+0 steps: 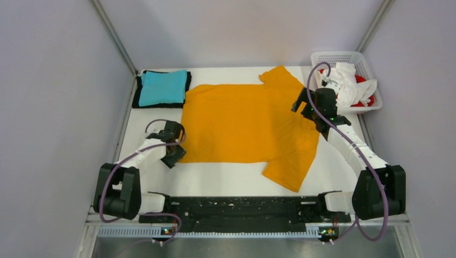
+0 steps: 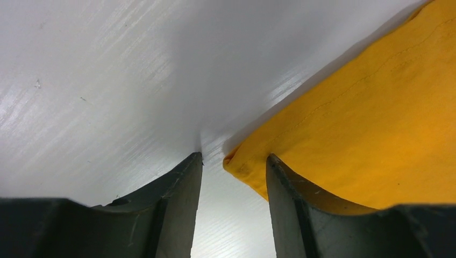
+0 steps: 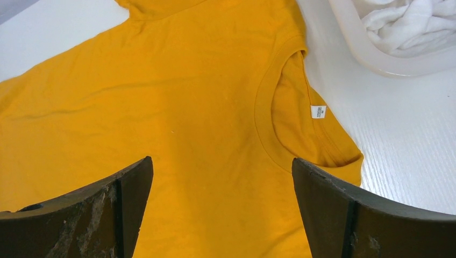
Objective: Fold and stack the t-shirts
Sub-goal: Grab the side of the flattened tshirt closest away from the robot with both arms
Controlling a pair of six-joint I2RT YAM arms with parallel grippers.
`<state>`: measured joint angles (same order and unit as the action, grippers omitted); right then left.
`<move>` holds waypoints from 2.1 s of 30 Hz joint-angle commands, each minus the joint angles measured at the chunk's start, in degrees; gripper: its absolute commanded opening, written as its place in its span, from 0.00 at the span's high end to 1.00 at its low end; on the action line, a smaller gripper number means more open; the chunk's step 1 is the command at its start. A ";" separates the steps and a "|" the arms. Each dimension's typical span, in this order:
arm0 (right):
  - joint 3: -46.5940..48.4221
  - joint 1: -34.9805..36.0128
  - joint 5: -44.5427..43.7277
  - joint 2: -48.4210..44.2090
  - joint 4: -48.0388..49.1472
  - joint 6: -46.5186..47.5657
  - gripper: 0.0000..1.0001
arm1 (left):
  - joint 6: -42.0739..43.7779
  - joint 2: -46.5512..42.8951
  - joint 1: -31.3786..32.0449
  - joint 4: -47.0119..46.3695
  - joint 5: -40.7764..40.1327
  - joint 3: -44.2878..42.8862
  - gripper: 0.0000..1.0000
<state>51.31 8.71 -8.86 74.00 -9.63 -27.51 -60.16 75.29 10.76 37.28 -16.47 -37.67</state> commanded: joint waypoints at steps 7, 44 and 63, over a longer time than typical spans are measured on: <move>2.11 -0.19 0.36 -0.07 0.14 0.94 0.01 | -0.83 5.43 -0.30 -5.39 0.49 -1.12 0.72; -14.70 24.40 9.98 -9.93 -45.12 -11.10 0.44 | 0.93 -3.27 -0.31 3.84 -1.13 -1.07 1.00; -21.02 25.23 12.74 -4.07 -35.37 -14.87 0.89 | 0.80 -4.54 -0.31 4.83 -0.99 -0.92 1.00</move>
<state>31.57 32.64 3.81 69.54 -49.63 -40.97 -58.81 72.58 10.61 40.71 -16.14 -38.74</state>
